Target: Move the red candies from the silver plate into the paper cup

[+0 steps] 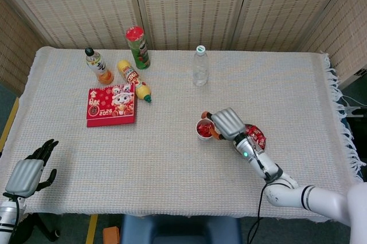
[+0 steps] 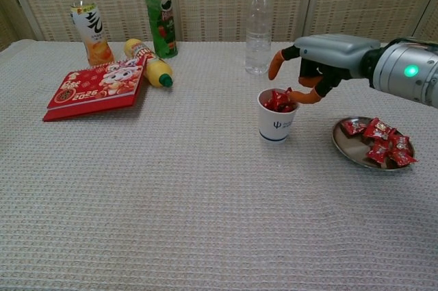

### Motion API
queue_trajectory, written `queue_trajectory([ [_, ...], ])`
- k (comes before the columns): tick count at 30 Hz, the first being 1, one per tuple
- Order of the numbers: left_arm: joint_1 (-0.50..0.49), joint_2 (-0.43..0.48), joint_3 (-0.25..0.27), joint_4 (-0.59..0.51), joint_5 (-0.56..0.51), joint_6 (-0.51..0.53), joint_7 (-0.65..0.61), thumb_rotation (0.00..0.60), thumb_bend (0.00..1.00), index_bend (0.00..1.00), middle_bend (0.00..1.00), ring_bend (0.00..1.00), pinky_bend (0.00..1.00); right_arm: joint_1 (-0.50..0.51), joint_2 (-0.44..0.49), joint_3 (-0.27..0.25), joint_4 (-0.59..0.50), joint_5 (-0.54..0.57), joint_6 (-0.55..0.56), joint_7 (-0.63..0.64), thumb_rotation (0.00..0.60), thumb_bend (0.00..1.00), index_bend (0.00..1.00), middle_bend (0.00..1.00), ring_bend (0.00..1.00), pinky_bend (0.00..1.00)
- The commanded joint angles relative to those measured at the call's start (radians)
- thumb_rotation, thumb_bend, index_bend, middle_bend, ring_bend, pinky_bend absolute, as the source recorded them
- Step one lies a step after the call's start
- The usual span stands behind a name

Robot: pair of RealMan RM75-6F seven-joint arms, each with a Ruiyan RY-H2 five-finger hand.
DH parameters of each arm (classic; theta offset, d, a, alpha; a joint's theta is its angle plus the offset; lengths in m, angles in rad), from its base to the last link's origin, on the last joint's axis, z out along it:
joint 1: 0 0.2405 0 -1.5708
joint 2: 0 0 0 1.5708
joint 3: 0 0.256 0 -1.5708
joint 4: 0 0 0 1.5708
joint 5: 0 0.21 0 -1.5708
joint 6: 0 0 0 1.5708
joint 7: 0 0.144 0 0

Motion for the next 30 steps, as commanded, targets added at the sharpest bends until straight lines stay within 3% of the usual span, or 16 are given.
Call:
queue_trajectory([
  [1,0.001,0.000,0.000,0.000,0.001,0.002,0.001,0.600,0.48,0.00,0.00,0.15,0.38,-0.016,0.019,0.001,-0.015,-0.005,0.020,0.024,0.600,0.37,0.29,0.96,0.83,1.00],
  [11,-0.001,-0.009,0.004,-0.004,0.005,0.001,0.024,0.600,0.48,0.00,0.00,0.15,0.38,-0.090,0.099,-0.039,-0.015,-0.006,0.051,0.077,0.600,0.36,0.28,0.96,0.82,1.00],
  [14,0.000,-0.011,0.004,-0.005,0.007,0.004,0.032,0.600,0.48,0.00,0.00,0.15,0.38,-0.125,0.119,-0.056,-0.018,-0.017,0.084,0.093,0.600,0.33,0.24,0.84,0.75,0.99],
  [16,0.001,-0.012,0.004,-0.002,0.010,0.008,0.032,0.600,0.48,0.00,0.00,0.15,0.38,-0.163,0.134,-0.067,-0.026,-0.040,0.141,0.109,0.600,0.31,0.17,0.63,0.58,0.89],
  [19,0.003,-0.013,0.000,0.002,0.004,0.012,0.027,0.600,0.48,0.00,0.00,0.15,0.38,-0.240,0.153,-0.086,-0.042,-0.095,0.282,0.124,0.600,0.29,0.05,0.27,0.22,0.51],
  [21,0.004,-0.013,-0.004,0.004,-0.001,0.015,0.023,0.600,0.48,0.00,0.00,0.15,0.38,-0.312,0.161,-0.109,-0.053,-0.142,0.413,0.113,0.600,0.27,0.00,0.14,0.10,0.31],
  [25,0.010,-0.021,-0.012,0.017,0.014,0.046,0.008,0.600,0.48,0.00,0.00,0.12,0.37,-0.465,0.176,-0.175,-0.090,-0.212,0.640,0.035,0.600,0.22,0.00,0.02,0.00,0.05],
  [28,0.015,-0.040,-0.016,0.043,0.047,0.085,-0.015,0.600,0.48,0.00,0.00,0.06,0.34,-0.564,0.167,-0.201,-0.096,-0.222,0.760,-0.006,0.600,0.21,0.00,0.00,0.00,0.00],
  [30,0.017,-0.054,-0.017,0.063,0.071,0.109,-0.033,0.600,0.48,0.00,0.00,0.04,0.31,-0.594,0.176,-0.212,-0.101,-0.209,0.765,-0.042,0.600,0.20,0.00,0.00,0.00,0.00],
])
